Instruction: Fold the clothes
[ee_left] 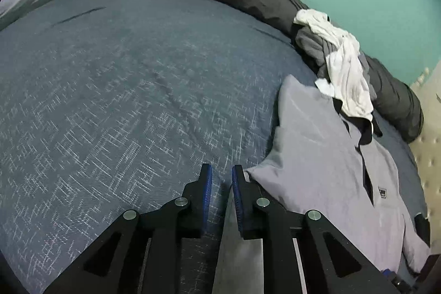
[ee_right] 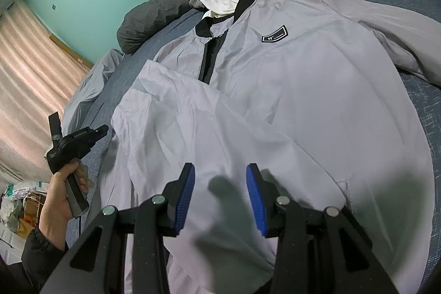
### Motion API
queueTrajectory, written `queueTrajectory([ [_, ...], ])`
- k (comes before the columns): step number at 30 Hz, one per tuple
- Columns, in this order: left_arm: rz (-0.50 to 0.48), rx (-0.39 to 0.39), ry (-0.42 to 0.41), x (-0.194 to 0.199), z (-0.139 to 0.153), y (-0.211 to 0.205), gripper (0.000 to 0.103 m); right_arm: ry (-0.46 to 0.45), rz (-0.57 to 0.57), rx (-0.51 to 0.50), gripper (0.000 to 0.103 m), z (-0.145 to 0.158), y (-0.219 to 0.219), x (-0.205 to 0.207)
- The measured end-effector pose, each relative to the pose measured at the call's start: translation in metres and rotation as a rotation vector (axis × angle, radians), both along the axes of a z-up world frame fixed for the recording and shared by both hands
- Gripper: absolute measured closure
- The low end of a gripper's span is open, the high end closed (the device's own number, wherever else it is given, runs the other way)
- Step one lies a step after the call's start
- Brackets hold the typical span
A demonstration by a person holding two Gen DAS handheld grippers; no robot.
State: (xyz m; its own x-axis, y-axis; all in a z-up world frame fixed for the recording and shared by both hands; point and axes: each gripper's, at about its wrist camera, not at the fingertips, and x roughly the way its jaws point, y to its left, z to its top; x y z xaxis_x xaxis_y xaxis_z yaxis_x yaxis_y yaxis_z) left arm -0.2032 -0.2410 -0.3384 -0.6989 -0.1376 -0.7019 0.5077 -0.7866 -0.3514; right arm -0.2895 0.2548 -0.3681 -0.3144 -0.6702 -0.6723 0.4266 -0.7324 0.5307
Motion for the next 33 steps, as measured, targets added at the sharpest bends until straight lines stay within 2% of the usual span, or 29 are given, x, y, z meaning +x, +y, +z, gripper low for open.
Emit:
queueTrajectory([
  [1,-0.030,0.004,0.013,-0.003,0.002,0.003,0.077,0.000,-0.001,0.000,0.064,0.000,0.000,0.000],
  [3,-0.074,0.002,0.027,-0.012,0.005,0.013,0.061,0.000,0.000,0.000,0.064,0.000,0.000,0.000],
  [5,-0.108,-0.005,0.036,-0.021,0.007,0.020,0.052,0.002,0.001,0.000,0.064,0.000,0.000,0.000],
  [6,-0.121,-0.011,0.036,-0.024,0.007,0.023,0.051,0.003,0.001,0.000,0.064,0.000,0.000,0.000],
  [11,-0.148,-0.063,-0.024,-0.030,-0.009,0.024,0.052,0.000,-0.004,-0.002,0.064,0.000,0.002,-0.001],
  [13,-0.151,-0.038,-0.033,-0.031,-0.018,0.019,0.072,-0.002,-0.005,-0.003,0.064,0.000,0.002,-0.002],
  [15,-0.137,-0.019,-0.039,-0.030,-0.023,0.015,0.085,-0.002,-0.003,-0.003,0.064,0.000,0.002,-0.002],
  [19,-0.108,0.009,-0.033,-0.027,-0.025,0.009,0.089,-0.001,-0.001,-0.004,0.064,0.000,0.002,-0.002],
  [23,-0.098,0.026,-0.023,-0.026,-0.023,0.008,0.086,-0.003,0.000,-0.002,0.064,0.000,0.001,-0.003],
  [25,-0.088,0.022,-0.019,-0.027,-0.020,0.011,0.081,0.001,-0.002,0.000,0.064,0.001,0.002,-0.003],
  [27,-0.066,0.019,-0.014,-0.024,-0.015,0.013,0.068,0.008,-0.009,0.004,0.064,0.003,0.004,-0.003],
  [31,-0.066,0.009,-0.003,-0.009,-0.004,0.022,0.067,0.046,-0.055,0.023,0.064,0.017,0.017,-0.008],
  [33,-0.080,-0.006,-0.005,0.001,0.002,0.031,0.063,0.067,-0.096,0.043,0.064,0.025,0.030,-0.011],
])
